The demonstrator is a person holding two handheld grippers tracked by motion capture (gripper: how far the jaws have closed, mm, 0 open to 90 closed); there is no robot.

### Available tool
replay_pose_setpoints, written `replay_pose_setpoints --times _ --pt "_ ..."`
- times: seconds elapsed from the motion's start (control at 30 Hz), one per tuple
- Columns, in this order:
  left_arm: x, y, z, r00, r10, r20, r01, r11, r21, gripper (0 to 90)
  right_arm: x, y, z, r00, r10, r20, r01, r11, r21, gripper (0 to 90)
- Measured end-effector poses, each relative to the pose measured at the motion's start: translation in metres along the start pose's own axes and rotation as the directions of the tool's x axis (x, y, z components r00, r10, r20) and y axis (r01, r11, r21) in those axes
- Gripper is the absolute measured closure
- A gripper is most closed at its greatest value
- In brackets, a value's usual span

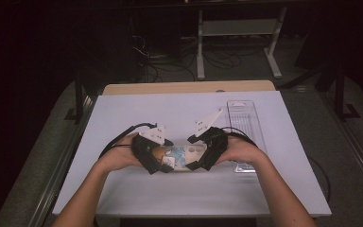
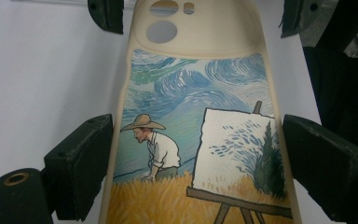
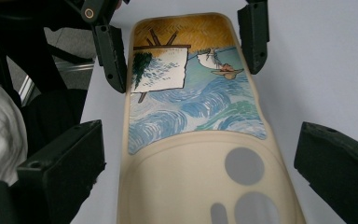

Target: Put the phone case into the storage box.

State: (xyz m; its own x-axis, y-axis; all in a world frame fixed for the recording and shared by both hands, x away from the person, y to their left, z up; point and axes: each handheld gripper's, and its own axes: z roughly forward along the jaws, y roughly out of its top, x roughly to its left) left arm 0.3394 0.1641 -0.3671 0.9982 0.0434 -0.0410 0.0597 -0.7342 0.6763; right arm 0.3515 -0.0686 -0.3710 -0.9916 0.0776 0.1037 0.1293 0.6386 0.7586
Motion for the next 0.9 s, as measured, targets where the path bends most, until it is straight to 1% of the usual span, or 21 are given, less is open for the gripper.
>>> replay_pose_setpoints --times 0.07,0.1,0.27,0.33,0.37,0.4,0.43,0.53,0.57,0.67,0.7,0.77,0.8,0.87,0.9 --pt "-0.001 0.001 0.000 1.0000 0.006 -0.002 -0.006 1.0000 0.002 11.4 0.002 0.000 0.002 1.0000 -0.004 -0.006 0.004 1.000 0.008 1.3" --pt "-0.001 0.002 -0.001 1.0000 0.007 -0.004 -0.007 1.0000 0.001 11.4 0.002 0.001 0.004 0.9998 -0.017 -0.005 0.017 1.000 0.013 1.3" --pt "-0.002 0.003 -0.001 0.9998 0.015 -0.009 -0.015 0.9999 0.001 11.4 0.003 0.001 0.011 0.9998 -0.021 -0.004 0.021 0.999 0.048 1.3" --pt "-0.001 0.004 -0.001 0.9993 0.036 -0.015 -0.036 0.9994 0.004 11.4 0.003 0.001 0.013 0.9996 -0.029 -0.002 0.029 0.998 0.056 1.3" --pt "-0.001 0.004 -0.001 0.9992 0.035 -0.016 -0.035 0.9994 0.004 11.4 0.003 0.001 0.015 0.9994 -0.032 -0.009 0.033 0.998 0.062 1.4" --pt "-0.002 0.004 0.000 0.9995 0.027 -0.014 -0.027 0.9996 0.008 11.4 0.004 0.001 0.016 0.9993 -0.037 -0.010 0.037 0.997 0.065 1.3" --pt "-0.002 0.004 0.000 0.9996 0.026 -0.014 -0.026 0.9996 0.009 11.4 0.004 0.001 0.017 0.9994 -0.034 -0.012 0.034 0.997 0.070 1.4" --pt "-0.003 0.004 0.001 0.9996 0.025 -0.014 -0.025 0.9997 0.009 11.4 0.004 0.002 0.019 0.9992 -0.040 -0.008 0.041 0.996 0.081 1.4" --pt "-0.003 0.004 0.002 0.9995 0.027 -0.017 -0.027 0.9996 0.011 11.4 0.004 0.002 0.020 0.9992 -0.037 -0.013 0.038 0.996 0.083 1.4" --pt "-0.003 0.004 0.002 0.9994 0.030 -0.020 -0.030 0.9995 0.013 11.4 0.004 0.001 0.022 0.9993 -0.038 -0.006 0.039 0.994 0.104 1.4" --pt "-0.002 0.005 0.003 0.9990 0.040 -0.020 -0.040 0.9991 0.014 11.4 0.004 0.001 0.022 0.9992 -0.039 -0.005 0.040 0.994 0.106 1.4" --pt "-0.003 0.005 0.003 0.9989 0.041 -0.023 -0.041 0.9990 0.018 11.4 0.005 0.001 0.023 0.9993 -0.037 -0.008 0.038 0.994 0.107 1.5" --pt "-0.002 0.005 0.004 0.9985 0.051 -0.020 -0.050 0.9985 0.021 11.4 0.005 0.002 0.024 0.9992 -0.038 -0.010 0.039 0.993 0.110 1.5" --pt "-0.002 0.006 0.004 0.9981 0.057 -0.023 -0.056 0.9982 0.021 11.4 0.006 0.003 0.025 0.9989 -0.047 -0.007 0.047 0.991 0.122 1.7" --pt "-0.002 0.006 0.005 0.9984 0.053 -0.021 -0.053 0.9984 0.021 11.4 0.006 0.003 0.025 0.9990 -0.043 -0.011 0.044 0.992 0.121 1.7"
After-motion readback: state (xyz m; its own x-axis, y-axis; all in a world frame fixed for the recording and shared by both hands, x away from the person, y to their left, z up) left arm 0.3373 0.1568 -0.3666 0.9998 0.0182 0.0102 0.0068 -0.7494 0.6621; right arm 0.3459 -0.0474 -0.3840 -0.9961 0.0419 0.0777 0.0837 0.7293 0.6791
